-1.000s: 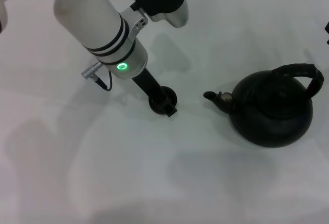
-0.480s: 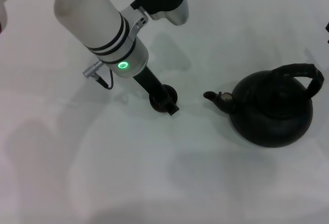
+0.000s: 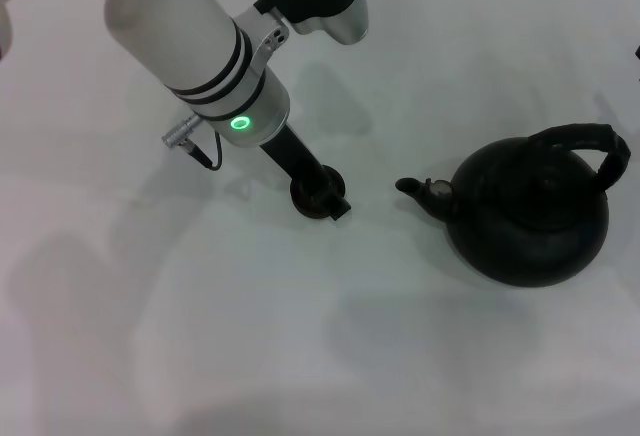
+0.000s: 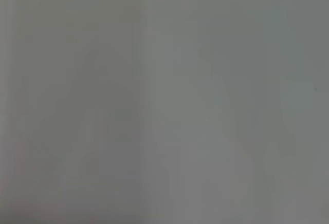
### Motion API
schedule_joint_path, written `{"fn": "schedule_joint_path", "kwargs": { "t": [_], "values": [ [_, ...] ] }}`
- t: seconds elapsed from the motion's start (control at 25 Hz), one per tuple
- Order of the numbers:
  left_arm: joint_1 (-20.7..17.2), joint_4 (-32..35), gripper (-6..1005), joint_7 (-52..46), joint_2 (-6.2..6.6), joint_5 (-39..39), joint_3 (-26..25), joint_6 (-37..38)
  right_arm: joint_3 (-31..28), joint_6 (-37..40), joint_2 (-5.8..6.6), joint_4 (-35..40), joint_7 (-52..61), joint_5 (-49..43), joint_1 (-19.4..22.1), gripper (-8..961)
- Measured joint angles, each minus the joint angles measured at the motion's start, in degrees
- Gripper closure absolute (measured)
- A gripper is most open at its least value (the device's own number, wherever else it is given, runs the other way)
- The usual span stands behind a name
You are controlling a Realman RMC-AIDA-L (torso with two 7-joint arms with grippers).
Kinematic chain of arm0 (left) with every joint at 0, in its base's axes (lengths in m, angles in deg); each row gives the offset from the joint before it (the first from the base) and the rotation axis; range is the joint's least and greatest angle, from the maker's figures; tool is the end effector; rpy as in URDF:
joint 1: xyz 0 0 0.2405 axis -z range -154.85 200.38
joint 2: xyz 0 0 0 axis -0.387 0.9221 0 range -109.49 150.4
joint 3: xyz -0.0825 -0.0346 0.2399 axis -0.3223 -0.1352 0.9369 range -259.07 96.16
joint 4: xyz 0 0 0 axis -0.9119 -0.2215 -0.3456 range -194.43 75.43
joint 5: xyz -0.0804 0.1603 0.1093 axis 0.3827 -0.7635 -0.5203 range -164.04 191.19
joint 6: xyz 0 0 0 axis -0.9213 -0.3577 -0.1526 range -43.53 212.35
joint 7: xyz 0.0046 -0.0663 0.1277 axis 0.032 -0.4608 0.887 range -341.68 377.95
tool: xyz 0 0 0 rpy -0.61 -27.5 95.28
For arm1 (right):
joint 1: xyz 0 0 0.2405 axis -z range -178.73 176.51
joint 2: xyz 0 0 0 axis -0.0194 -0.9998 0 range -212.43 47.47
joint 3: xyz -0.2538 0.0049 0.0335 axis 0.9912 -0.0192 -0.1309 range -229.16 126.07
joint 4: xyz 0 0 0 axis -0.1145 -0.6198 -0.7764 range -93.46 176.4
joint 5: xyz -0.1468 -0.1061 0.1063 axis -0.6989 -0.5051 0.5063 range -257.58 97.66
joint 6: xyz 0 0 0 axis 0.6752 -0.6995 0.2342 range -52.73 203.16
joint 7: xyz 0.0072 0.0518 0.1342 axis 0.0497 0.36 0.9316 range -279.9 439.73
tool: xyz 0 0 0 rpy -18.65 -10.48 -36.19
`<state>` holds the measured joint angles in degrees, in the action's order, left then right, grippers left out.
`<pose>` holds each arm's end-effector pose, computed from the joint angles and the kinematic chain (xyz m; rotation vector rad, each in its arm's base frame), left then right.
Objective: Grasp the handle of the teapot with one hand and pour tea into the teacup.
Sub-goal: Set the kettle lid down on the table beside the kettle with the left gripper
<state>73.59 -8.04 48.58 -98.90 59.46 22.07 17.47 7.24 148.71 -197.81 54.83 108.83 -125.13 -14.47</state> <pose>-0.1360 0.3640 -0.1131 -2.7924 -0.6871 0.5563 0.3763 0.2757 0.0321 -1.7957 0.5100 0.6874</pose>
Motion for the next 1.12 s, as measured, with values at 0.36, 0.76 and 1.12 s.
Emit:
{"fn": "schedule_joint_path", "kwargs": {
  "t": [0.36, 0.76, 1.12],
  "values": [
    [-1.2, 3.6, 214, 0.3, 0.15, -0.1, -0.1, -0.4, 0.0, -0.2, 0.02, 0.2, 0.0, 0.0, -0.1, 182],
    [-16.9, 23.5, 214, 7.7, 0.37, -1.9, -6.9, 1.5, 0.0, 0.5, 0.45, 1.5, 0.5, -0.2, 1.7, 183],
    [-38.2, 30.7, 214, 31.8, 0.52, 15.7, -10.0, 14.4, 1.5, -2.9, 0.15, 28.1, 18.2, -13.9, 16.7, 184]
  ]
}}
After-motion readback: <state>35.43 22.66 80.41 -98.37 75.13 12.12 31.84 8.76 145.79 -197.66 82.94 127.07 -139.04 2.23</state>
